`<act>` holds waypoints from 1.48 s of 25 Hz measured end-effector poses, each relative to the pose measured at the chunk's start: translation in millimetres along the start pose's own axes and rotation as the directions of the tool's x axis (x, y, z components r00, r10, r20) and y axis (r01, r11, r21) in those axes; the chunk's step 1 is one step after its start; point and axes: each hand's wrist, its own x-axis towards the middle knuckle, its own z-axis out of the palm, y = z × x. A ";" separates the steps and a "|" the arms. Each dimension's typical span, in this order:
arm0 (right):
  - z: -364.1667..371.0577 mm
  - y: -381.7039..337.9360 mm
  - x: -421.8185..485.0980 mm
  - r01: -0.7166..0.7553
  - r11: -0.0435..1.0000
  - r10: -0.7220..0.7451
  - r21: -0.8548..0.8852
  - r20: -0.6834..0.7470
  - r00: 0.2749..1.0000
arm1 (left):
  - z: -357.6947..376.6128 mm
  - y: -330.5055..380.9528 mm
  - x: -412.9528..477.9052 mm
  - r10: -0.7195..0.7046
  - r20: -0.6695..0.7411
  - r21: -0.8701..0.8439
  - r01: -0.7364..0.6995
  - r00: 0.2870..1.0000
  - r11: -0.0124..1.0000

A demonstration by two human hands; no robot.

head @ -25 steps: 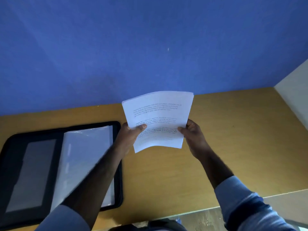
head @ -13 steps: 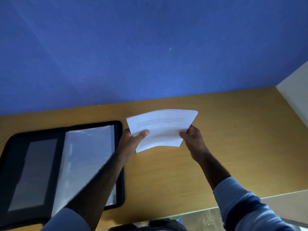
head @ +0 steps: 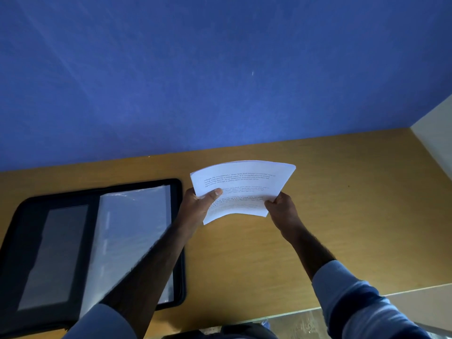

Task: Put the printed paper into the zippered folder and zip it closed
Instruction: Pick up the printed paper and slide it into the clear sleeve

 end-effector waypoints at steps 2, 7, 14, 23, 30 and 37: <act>-0.6 -2.8 1.4 0.004 1.000 -0.004 -0.007 -0.019 1.000 | 0.5 2.0 0.8 0.017 0.001 -0.006 -0.017 1.000 1.000; -2.7 -4.3 0.9 0.041 0.999 -0.041 -0.013 -0.010 0.999 | 0.1 2.6 -0.3 -0.016 -0.006 0.028 0.016 1.000 0.999; -2.2 -4.4 1.4 0.032 0.999 -0.033 -0.025 -0.019 0.999 | 2.9 1.1 -2.3 -0.017 0.015 -0.013 0.017 1.000 1.000; -0.1 -6.4 -0.7 0.045 0.998 -0.047 -0.039 -0.030 0.998 | -2.0 0.9 -1.6 -0.046 -0.012 0.001 0.046 0.999 0.999; -0.3 -10.6 -4.5 0.045 0.999 -0.046 -0.032 -0.036 0.998 | -1.3 -1.7 -1.6 -0.051 -0.014 0.018 0.051 0.999 0.999; -3.2 -13.3 -8.8 0.081 0.997 -0.081 0.006 -0.023 0.996 | -7.5 1.3 1.1 -0.058 -0.014 0.003 0.058 0.998 0.998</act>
